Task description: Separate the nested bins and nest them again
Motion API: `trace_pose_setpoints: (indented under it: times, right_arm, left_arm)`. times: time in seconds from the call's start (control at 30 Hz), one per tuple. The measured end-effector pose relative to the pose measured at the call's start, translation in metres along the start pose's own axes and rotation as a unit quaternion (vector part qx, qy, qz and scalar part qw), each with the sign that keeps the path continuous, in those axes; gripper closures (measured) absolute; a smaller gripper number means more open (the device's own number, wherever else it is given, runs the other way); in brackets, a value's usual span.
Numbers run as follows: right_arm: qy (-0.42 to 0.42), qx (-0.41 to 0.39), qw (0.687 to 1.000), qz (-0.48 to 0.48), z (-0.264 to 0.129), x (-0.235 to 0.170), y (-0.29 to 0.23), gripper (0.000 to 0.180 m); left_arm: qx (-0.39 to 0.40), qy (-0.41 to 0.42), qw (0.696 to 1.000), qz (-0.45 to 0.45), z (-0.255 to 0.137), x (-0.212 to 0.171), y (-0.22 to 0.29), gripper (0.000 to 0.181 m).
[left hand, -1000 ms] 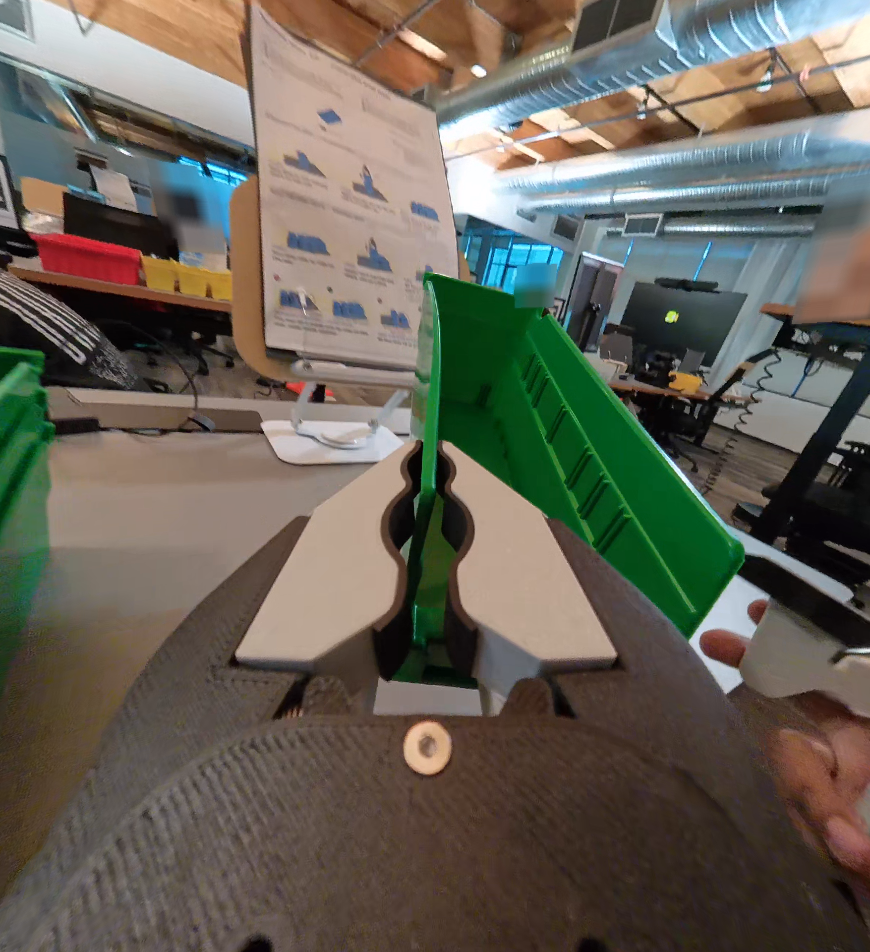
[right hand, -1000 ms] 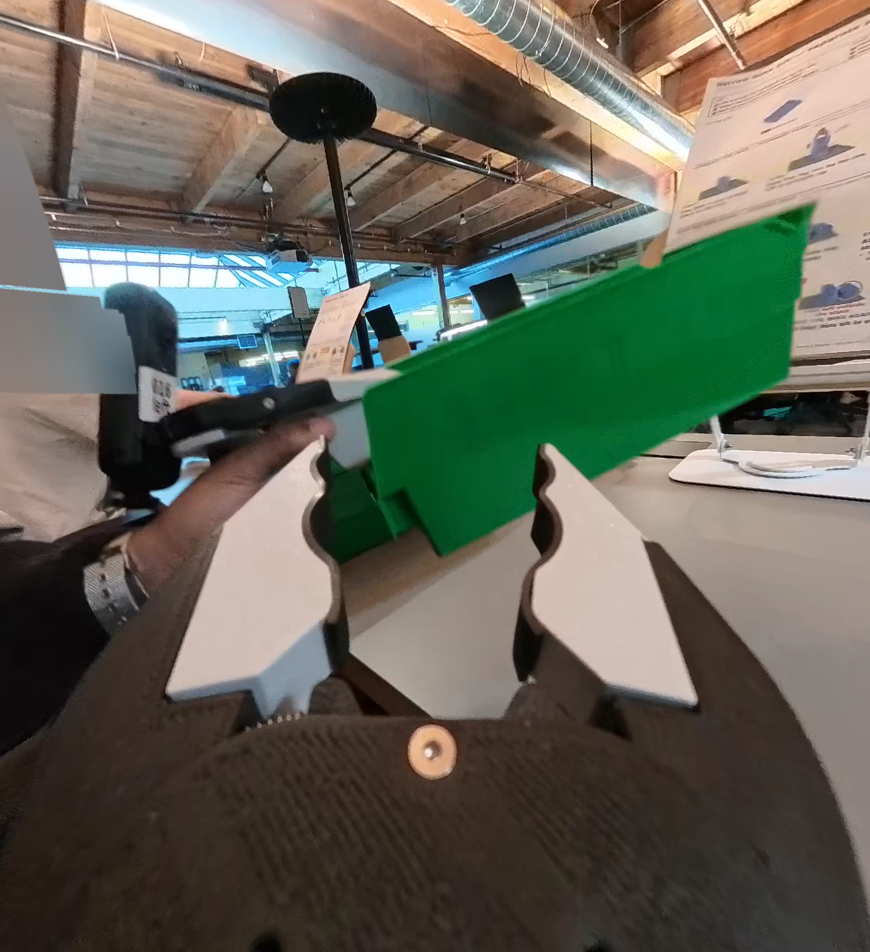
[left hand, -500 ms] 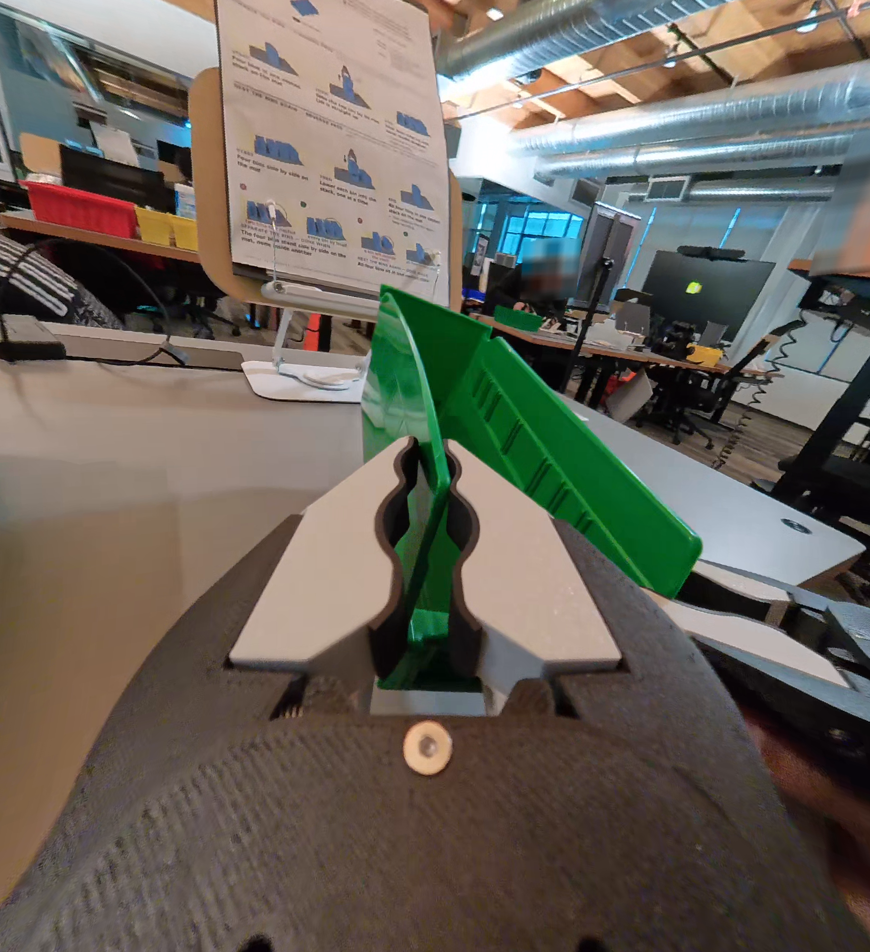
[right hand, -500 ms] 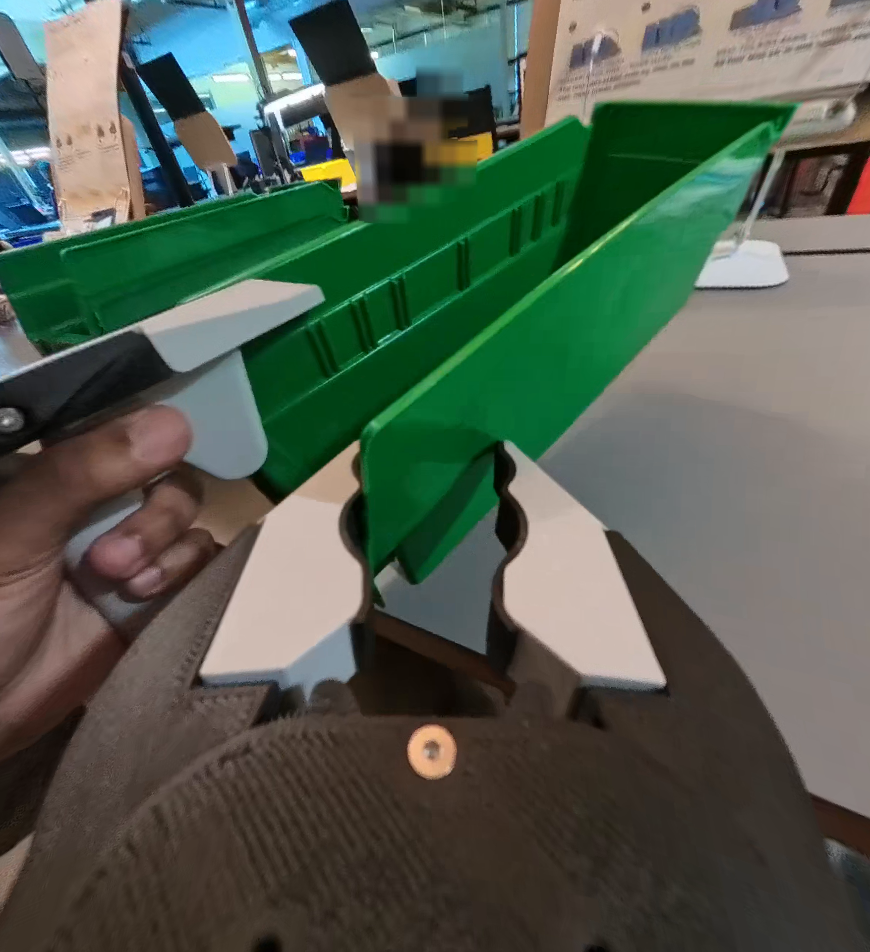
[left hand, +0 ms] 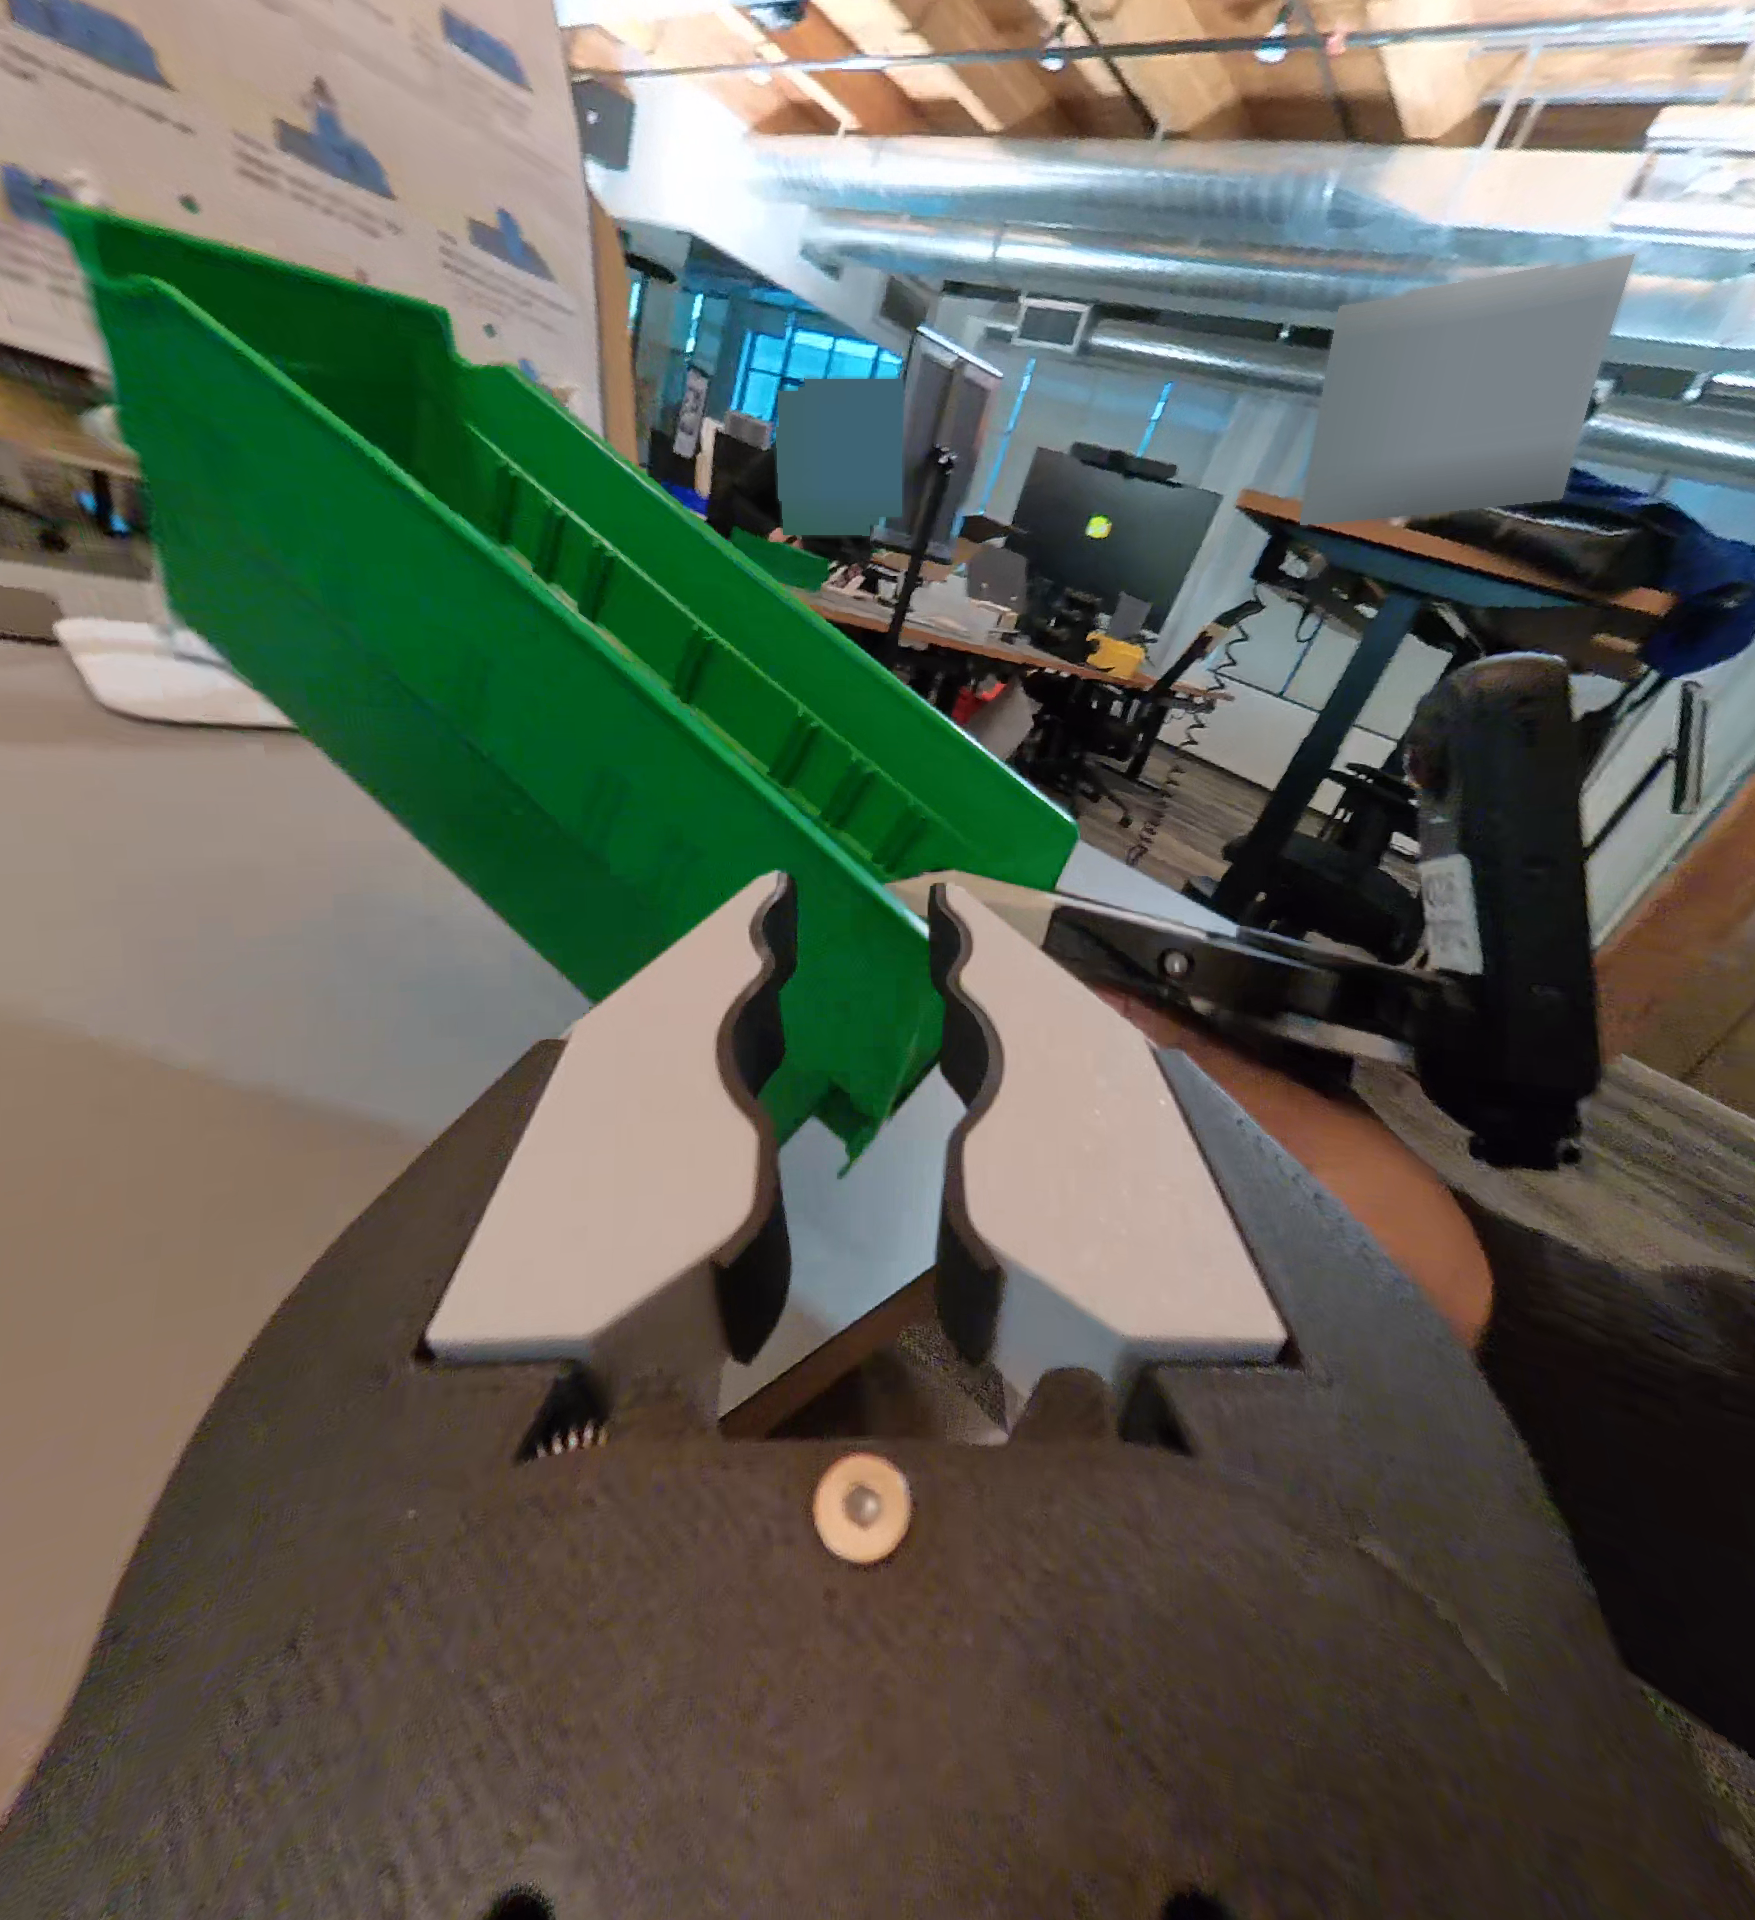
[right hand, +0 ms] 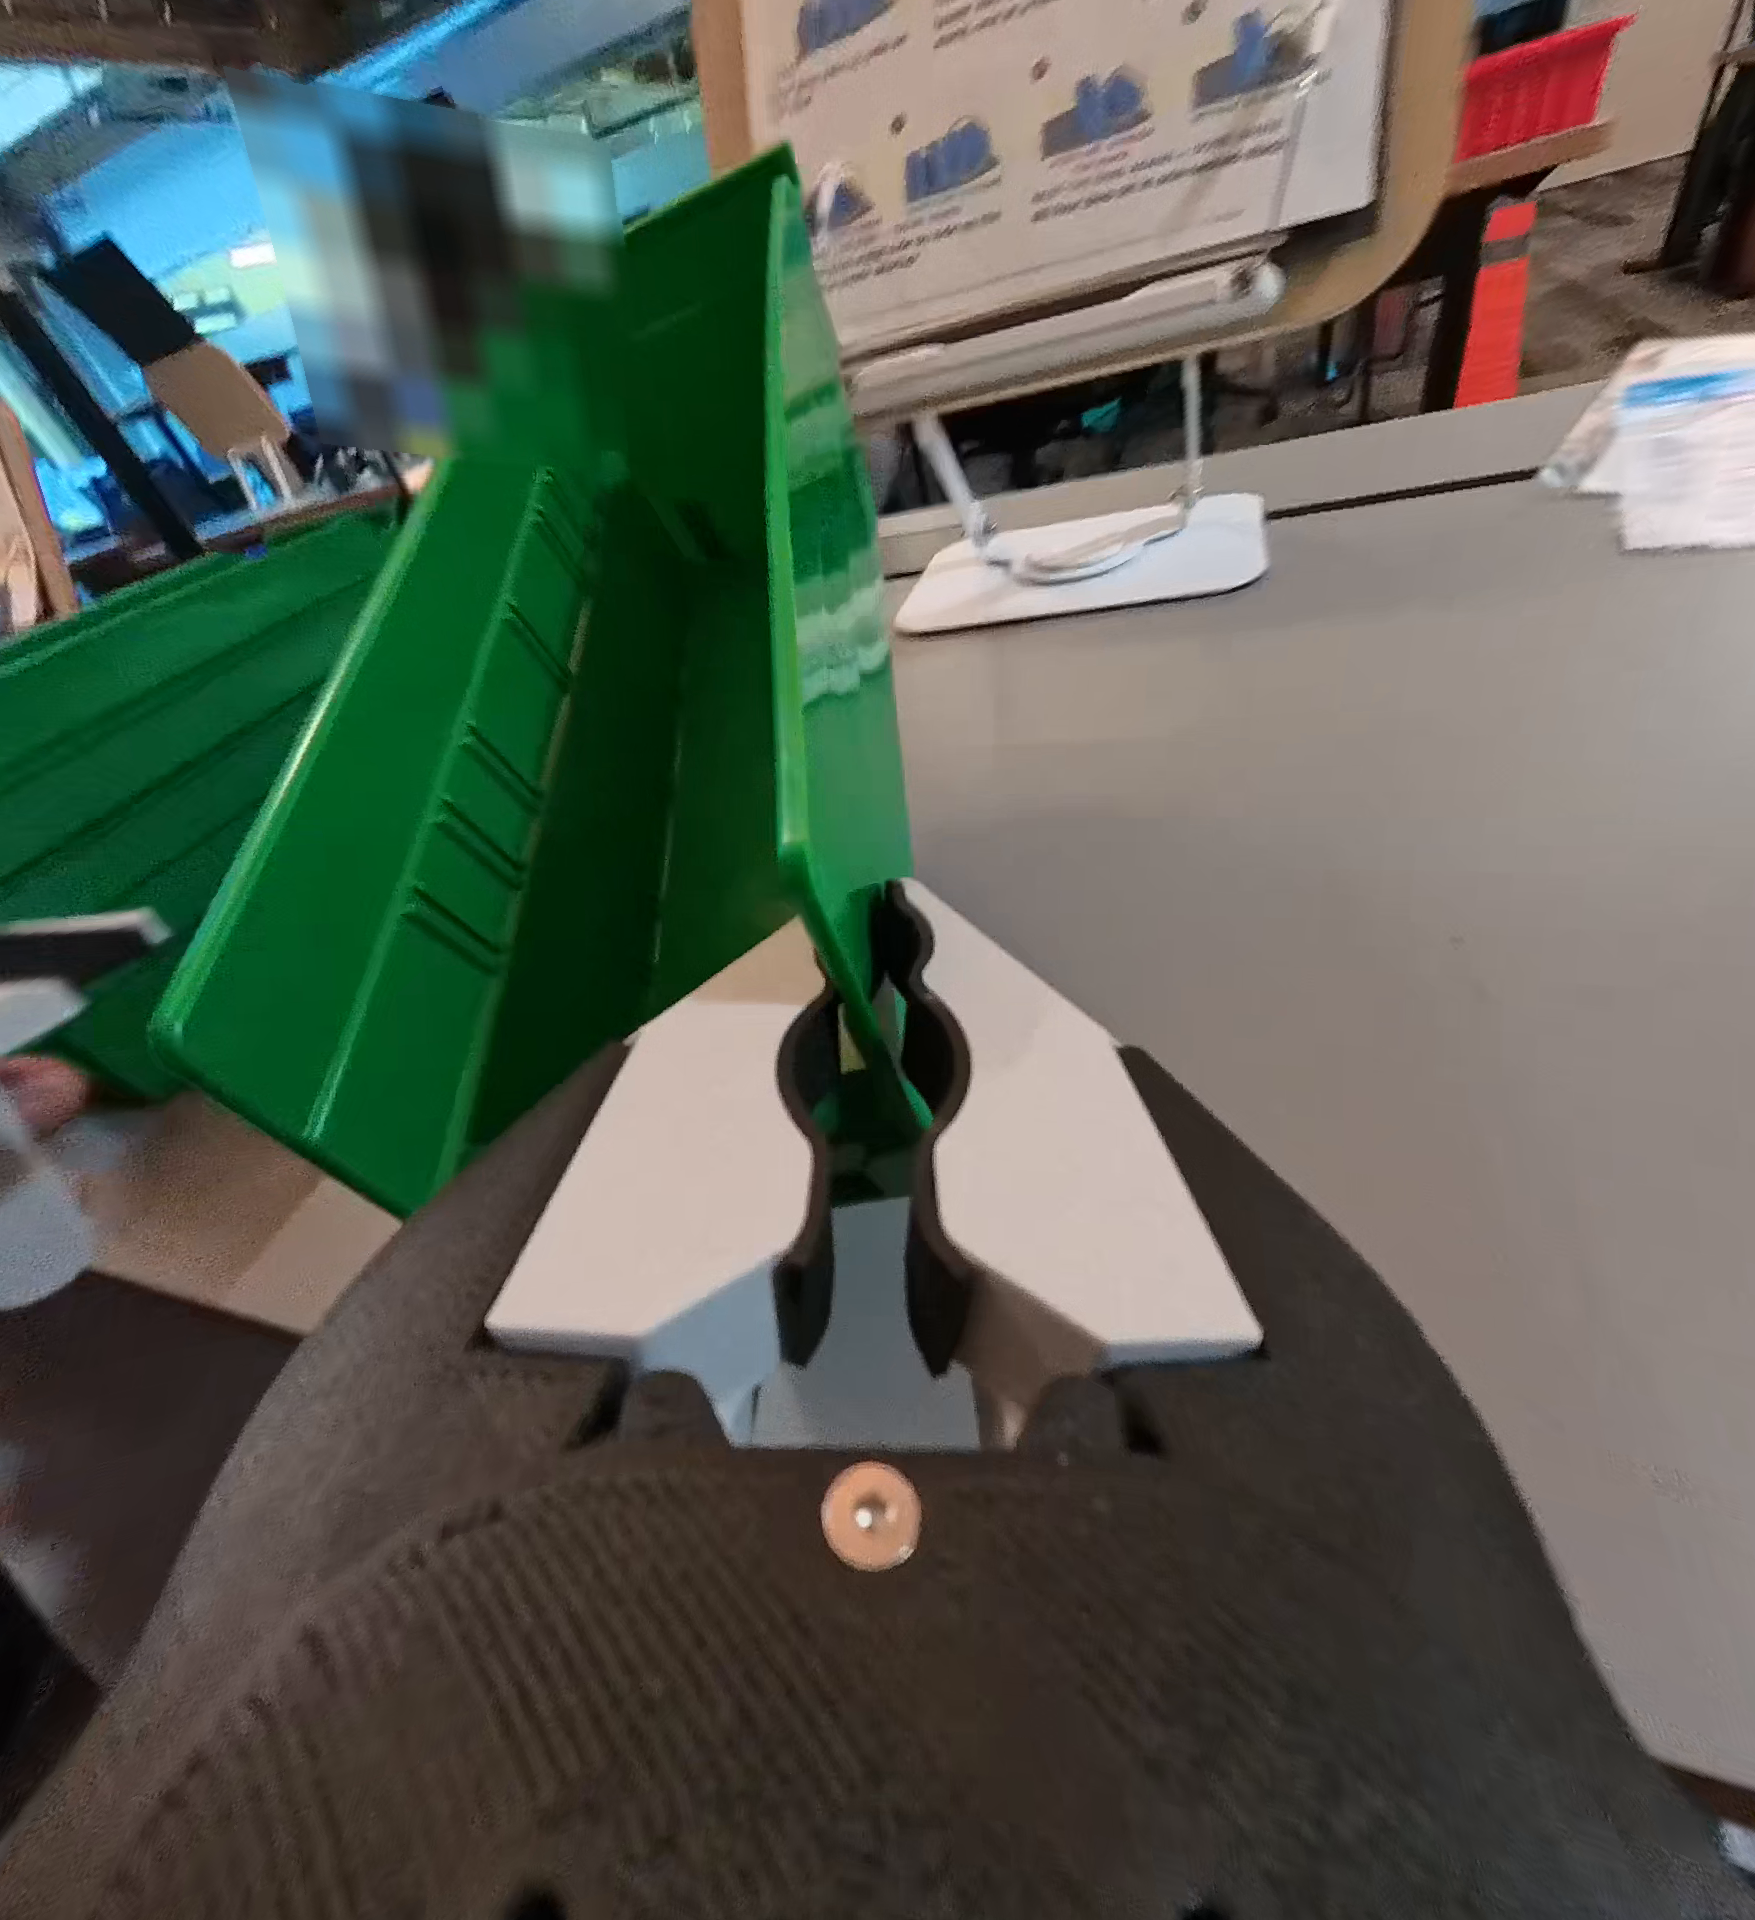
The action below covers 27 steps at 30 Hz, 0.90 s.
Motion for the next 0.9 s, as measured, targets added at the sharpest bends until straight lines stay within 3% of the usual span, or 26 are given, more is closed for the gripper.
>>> trace_pose_setpoints:
  times: [0.03,0.23,0.47,0.8,0.9]
  right_arm:
    - [0.009,-0.005,1.0,0.003,-0.004,0.005,0.01,0.177]
    - [0.008,-0.078,0.996,-0.05,-0.045,0.038,0.104,0.177]
    - [-0.009,-0.189,0.981,0.044,-0.108,0.034,0.207,0.176]
    - [-0.033,-0.17,0.982,0.072,-0.132,0.024,0.253,0.176]
    - [-0.011,-0.224,0.974,0.039,-0.136,0.024,0.262,0.166]
  left_arm:
    - [-0.006,0.004,1.0,0.005,-0.001,0.001,0.001,0.159]
    - [-0.003,0.001,1.0,0.014,-0.003,-0.001,-0.003,0.159]
    - [0.01,-0.02,1.0,0.013,0.001,-0.007,-0.009,0.159]
    - [0.01,-0.032,0.999,0.011,0.003,-0.011,-0.011,0.159]
    - [0.011,-0.034,0.999,0.014,0.004,-0.012,-0.012,0.159]
Point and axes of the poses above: each gripper's, where its closed fingertips meet, z out along the fingers, x out of its top, y = z × x across the jaws, the point moved 10 cm from there along -z, back along the fingers, and after that the axes turned 15 degrees about x, right-handed, at the moved point
